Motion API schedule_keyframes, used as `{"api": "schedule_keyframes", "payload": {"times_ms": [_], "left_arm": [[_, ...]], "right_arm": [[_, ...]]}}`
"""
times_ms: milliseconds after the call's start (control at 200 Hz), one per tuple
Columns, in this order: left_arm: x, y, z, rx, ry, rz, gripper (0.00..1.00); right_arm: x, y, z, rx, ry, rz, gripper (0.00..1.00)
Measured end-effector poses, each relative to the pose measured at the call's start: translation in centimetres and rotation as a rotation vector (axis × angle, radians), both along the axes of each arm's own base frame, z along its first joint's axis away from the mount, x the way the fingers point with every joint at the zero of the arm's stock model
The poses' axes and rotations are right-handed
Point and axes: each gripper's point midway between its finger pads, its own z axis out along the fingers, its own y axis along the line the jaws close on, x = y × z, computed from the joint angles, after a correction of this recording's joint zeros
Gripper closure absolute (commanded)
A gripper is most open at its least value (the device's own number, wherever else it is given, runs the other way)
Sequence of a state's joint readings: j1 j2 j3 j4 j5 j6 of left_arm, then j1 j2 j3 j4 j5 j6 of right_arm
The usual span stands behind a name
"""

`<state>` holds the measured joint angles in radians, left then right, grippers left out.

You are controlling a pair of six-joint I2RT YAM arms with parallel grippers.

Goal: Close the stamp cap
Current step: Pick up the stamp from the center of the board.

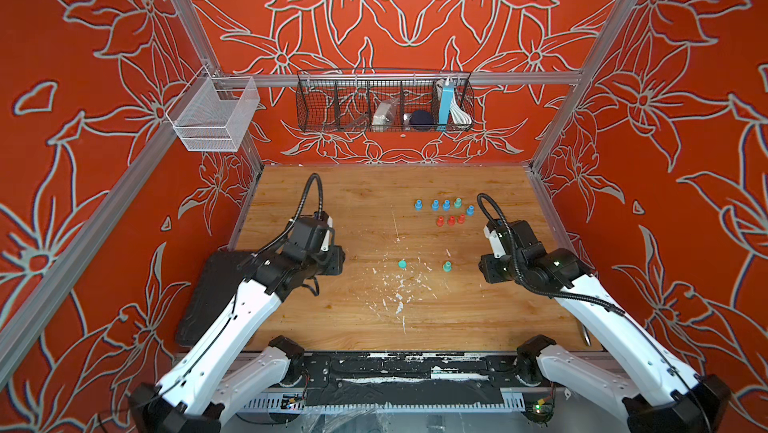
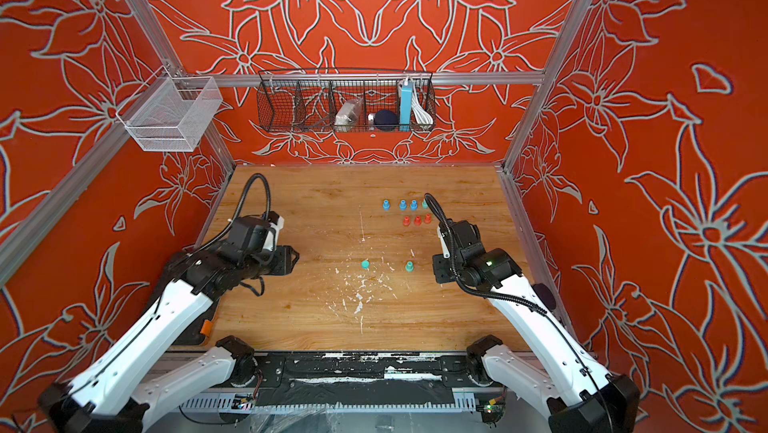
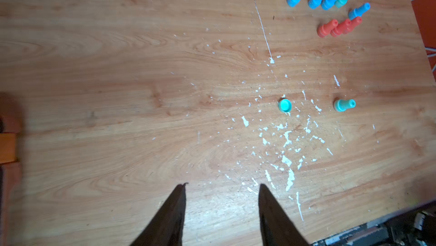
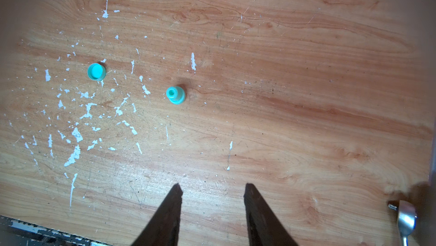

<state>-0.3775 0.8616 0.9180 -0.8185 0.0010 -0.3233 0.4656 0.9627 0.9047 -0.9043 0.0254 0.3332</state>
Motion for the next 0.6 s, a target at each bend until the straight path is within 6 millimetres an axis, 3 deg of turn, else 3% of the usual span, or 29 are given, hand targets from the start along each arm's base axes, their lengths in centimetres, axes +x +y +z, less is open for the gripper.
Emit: {"api": "schedule_keyframes", "payload": {"times_ms": [130, 325, 601], "left_arm": [[-1.5, 0.6, -0.8, -0.008, -0.007, -0.013, 0.50], [-1.3, 0.4, -2.0, 0.002, 0.027, -0.029, 0.50], [-1.7, 0.6, -0.8, -0.013, -0.028, -0.026, 0.50]], "right_arm": [[0.1, 0.0, -0.6, -0.013, 0.025, 0.000, 0.54], [0.3, 0.1, -2.2, -0.047, 0.090, 0.000, 0.52], [0.8, 0.1, -4.4, -0.106, 0.173, -0.007, 0.51]]}}
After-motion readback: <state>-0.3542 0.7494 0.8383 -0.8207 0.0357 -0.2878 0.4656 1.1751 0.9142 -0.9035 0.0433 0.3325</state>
